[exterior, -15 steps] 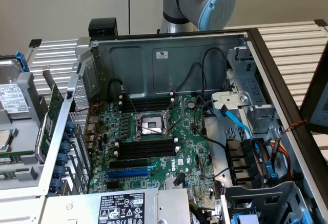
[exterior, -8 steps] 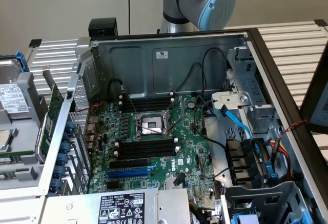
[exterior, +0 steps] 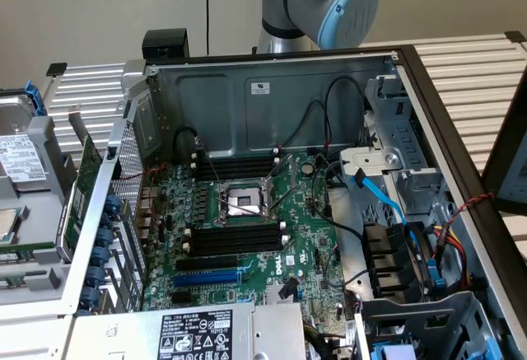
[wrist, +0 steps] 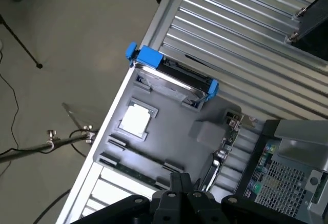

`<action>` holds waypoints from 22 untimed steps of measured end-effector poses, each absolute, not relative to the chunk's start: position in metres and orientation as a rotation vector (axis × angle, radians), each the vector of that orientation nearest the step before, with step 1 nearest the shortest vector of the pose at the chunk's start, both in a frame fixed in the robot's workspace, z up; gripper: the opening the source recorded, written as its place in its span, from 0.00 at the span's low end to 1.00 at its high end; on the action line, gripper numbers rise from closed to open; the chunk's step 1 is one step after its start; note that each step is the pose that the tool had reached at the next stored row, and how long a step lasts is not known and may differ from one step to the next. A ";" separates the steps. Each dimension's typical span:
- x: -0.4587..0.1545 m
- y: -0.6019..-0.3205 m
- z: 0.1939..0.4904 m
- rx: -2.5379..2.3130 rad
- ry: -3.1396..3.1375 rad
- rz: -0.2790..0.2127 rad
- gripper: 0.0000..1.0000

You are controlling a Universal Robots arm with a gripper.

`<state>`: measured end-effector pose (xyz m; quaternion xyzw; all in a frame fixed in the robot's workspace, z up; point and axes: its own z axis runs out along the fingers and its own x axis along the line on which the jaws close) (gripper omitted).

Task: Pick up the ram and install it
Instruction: 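Reach for the ram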

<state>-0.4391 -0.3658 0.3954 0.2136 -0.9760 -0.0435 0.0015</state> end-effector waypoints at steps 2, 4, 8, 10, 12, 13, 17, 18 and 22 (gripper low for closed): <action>-0.439 -0.366 0.395 0.725 -3.049 -0.136 0.11; -0.439 -0.366 0.394 0.780 -3.034 -0.136 0.11; -0.439 -0.366 0.393 0.889 -3.000 -0.136 0.11; -0.439 -0.366 0.393 0.942 -2.983 -0.135 0.11; -0.439 -0.366 0.392 0.996 -2.963 -0.135 0.11; -0.439 -0.366 0.392 1.022 -2.954 -0.135 0.11; -0.439 -0.366 0.391 1.128 -2.911 -0.134 0.11; -0.439 -0.366 0.390 1.154 -2.900 -0.133 0.11; -0.439 -0.366 0.389 1.259 -2.853 -0.132 0.11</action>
